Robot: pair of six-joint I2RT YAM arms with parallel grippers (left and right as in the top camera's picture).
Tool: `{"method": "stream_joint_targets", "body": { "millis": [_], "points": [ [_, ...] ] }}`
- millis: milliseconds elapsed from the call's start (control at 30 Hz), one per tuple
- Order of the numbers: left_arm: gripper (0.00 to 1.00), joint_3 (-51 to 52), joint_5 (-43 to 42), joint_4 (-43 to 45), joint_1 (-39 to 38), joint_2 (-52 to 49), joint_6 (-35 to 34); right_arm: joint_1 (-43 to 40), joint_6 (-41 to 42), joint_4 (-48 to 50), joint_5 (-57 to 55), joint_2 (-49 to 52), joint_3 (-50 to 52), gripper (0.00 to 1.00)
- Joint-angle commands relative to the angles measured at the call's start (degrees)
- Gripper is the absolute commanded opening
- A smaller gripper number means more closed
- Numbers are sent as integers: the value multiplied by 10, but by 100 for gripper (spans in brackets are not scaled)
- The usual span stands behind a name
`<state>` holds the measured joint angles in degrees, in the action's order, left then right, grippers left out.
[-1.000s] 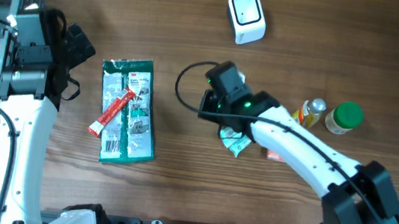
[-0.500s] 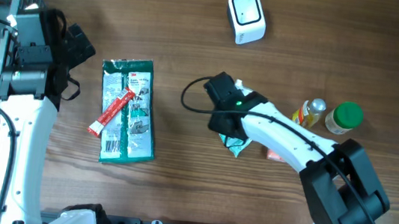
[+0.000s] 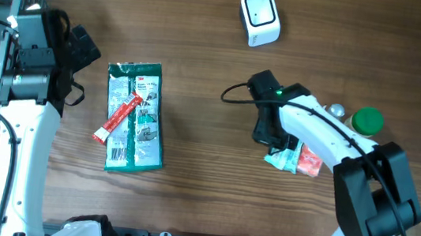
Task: Scan the item barcode
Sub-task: 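Release the wipes pack and raise the right gripper, then move the right gripper left over the red tubes on the glove pack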
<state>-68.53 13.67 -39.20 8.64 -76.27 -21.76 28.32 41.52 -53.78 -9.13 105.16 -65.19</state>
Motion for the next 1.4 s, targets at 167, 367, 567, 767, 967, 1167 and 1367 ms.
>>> {"method": "stream_joint_targets", "body": {
  "millis": [167,367,567,767,967,1167,1367],
  "points": [
    [100,-2,3,2,2,0,5,0,-104,-2,87,2,-91,5],
    [100,-2,3,2,2,0,5,28,-119,124,341,0,-171,9],
    [100,-2,3,2,2,0,5,111,-71,274,363,12,-168,45],
    [100,-2,3,2,2,0,5,208,-69,372,263,41,-168,78],
    [100,-2,3,2,2,0,5,268,-71,442,184,75,-168,83],
    [100,-2,3,2,2,0,5,291,-73,520,178,137,-168,80],
    [100,-2,3,2,2,0,5,290,-108,557,164,199,-168,72]
  ]
}}
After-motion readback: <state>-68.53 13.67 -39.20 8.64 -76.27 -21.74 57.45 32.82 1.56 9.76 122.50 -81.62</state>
